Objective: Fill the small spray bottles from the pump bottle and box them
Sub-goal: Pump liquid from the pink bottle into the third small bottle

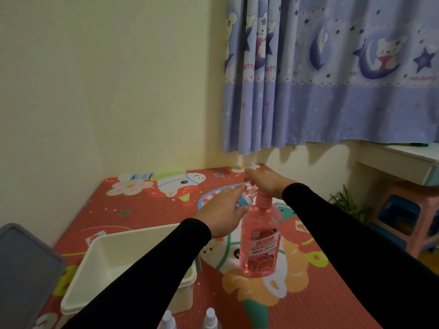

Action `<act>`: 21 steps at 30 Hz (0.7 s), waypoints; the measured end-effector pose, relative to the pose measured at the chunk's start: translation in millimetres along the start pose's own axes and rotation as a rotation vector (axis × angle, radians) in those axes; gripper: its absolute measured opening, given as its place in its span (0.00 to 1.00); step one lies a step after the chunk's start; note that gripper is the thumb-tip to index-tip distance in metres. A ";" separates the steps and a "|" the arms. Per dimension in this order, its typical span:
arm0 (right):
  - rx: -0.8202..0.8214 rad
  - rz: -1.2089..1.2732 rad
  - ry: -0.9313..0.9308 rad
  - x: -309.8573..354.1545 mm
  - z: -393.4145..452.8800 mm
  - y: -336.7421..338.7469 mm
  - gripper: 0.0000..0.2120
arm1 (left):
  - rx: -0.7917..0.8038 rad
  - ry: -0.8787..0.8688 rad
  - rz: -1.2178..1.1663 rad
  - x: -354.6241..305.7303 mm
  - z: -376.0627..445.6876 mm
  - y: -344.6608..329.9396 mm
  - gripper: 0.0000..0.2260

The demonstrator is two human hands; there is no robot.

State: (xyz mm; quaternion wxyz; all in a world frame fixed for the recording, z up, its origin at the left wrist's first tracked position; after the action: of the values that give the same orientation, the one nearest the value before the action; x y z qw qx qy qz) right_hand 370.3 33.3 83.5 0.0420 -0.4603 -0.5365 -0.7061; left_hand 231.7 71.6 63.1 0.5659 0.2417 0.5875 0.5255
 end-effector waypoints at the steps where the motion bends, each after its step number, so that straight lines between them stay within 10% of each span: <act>1: -0.001 0.002 -0.005 -0.6 -0.1 -0.4 0.22 | 0.001 0.001 0.005 -0.1 -0.3 -0.1 0.25; 17: 0.047 -0.055 0.002 2.3 -3.1 -2.4 0.21 | -0.018 0.002 -0.001 -1.7 1.4 2.7 0.24; 21: 0.000 -0.154 0.016 8.4 -0.6 8.6 0.35 | -0.022 -0.028 0.013 -7.6 2.5 13.8 0.24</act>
State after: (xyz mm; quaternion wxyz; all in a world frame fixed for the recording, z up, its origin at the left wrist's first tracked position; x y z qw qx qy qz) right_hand 369.8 32.9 95.4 -0.0080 -0.4118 -0.5699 -0.7111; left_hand 231.5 70.3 79.0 0.5733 0.2465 0.5720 0.5323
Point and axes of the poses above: each hand's wrist, its own z-axis towards the middle knuckle, its own y-axis out of the back of the hand, x = y × z, the point moved 6 cm from there along z, towards the middle knuckle, and after that the axes turned 3 degrees about z, right-handed, at the moved point
